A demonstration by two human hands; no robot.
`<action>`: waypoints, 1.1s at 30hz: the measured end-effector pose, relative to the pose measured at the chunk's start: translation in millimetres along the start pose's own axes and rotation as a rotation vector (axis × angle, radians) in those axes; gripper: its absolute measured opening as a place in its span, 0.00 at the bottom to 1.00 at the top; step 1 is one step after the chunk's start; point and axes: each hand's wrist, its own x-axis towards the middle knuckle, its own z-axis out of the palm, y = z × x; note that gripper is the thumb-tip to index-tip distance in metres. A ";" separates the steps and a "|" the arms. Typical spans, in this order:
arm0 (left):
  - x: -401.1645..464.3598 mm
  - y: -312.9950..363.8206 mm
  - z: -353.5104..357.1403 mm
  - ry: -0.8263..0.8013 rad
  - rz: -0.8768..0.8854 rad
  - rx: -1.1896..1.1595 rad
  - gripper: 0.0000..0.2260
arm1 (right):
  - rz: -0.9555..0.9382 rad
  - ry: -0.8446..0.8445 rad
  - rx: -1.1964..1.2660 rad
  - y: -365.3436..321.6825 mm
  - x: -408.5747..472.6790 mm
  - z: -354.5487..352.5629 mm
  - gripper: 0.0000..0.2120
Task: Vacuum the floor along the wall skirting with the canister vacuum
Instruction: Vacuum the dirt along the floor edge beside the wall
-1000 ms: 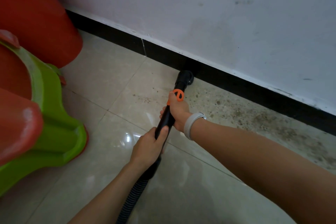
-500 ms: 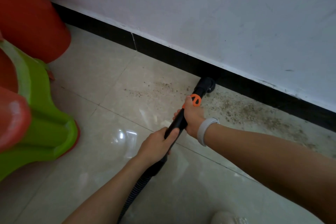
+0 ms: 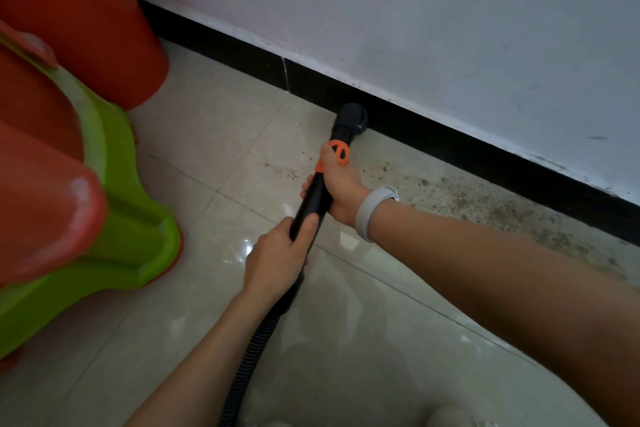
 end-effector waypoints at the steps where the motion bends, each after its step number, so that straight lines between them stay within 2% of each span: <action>1: 1.7 -2.6 -5.6 0.030 -0.021 -0.008 0.21 | 0.015 -0.039 -0.021 -1.4 2.7 10.5 0.16; 8: 12.3 -19.8 -34.5 0.148 -0.127 -0.015 0.22 | 0.095 -0.160 -0.100 -0.3 13.2 65.7 0.15; 14: 24.1 -28.4 -41.2 0.113 -0.165 -0.078 0.23 | 0.141 -0.175 -0.142 -1.4 18.4 80.1 0.15; 33: 26.9 -7.3 -6.2 -0.161 -0.085 -0.189 0.21 | 0.055 0.107 -0.099 -1.7 25.8 21.2 0.15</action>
